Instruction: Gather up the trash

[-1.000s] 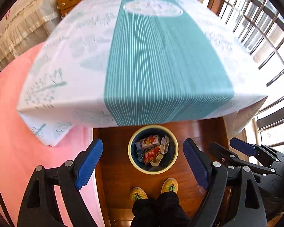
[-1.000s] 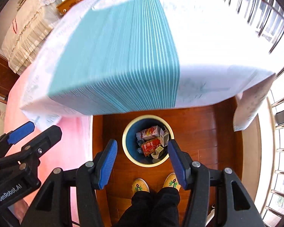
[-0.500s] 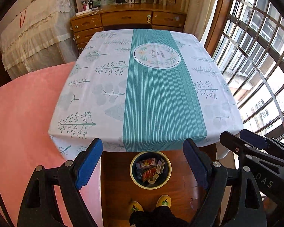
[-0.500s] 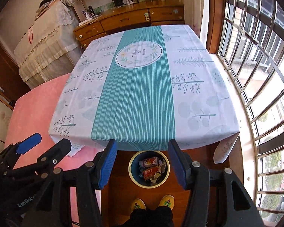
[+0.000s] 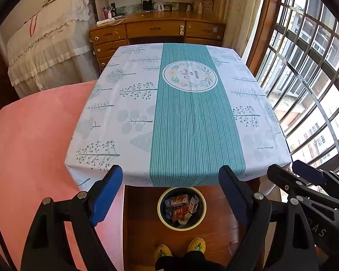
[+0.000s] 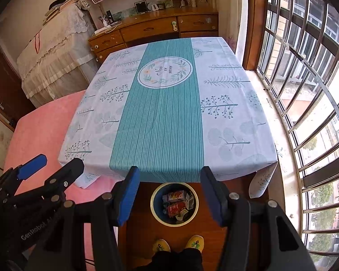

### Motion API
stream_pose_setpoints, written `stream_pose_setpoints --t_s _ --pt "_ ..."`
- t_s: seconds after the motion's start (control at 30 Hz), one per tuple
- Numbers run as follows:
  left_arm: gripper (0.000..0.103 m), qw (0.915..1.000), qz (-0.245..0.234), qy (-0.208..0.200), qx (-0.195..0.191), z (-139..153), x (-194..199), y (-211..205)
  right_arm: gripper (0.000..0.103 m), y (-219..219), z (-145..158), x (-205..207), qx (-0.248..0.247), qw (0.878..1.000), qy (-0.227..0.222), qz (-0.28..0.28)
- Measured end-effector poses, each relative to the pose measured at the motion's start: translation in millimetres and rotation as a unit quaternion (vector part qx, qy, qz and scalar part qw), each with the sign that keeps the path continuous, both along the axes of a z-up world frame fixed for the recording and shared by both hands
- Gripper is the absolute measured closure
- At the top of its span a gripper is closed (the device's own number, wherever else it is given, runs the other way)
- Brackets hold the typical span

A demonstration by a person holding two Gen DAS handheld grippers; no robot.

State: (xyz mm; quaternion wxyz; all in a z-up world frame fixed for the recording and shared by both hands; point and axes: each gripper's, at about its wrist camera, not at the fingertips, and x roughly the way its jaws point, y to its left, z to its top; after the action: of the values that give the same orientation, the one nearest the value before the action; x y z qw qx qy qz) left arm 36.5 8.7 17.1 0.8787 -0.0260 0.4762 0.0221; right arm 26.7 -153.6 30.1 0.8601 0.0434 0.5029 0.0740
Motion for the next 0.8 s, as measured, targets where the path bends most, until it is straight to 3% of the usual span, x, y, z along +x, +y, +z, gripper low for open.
stream_pose_setpoints --t_s 0.8 --pt "0.018 0.9999 0.012 -0.002 0.004 1.0 -10.2 -4.3 0.047 -4.3 8.2 -6.1 0.009 1.0 -0.018 -0.001"
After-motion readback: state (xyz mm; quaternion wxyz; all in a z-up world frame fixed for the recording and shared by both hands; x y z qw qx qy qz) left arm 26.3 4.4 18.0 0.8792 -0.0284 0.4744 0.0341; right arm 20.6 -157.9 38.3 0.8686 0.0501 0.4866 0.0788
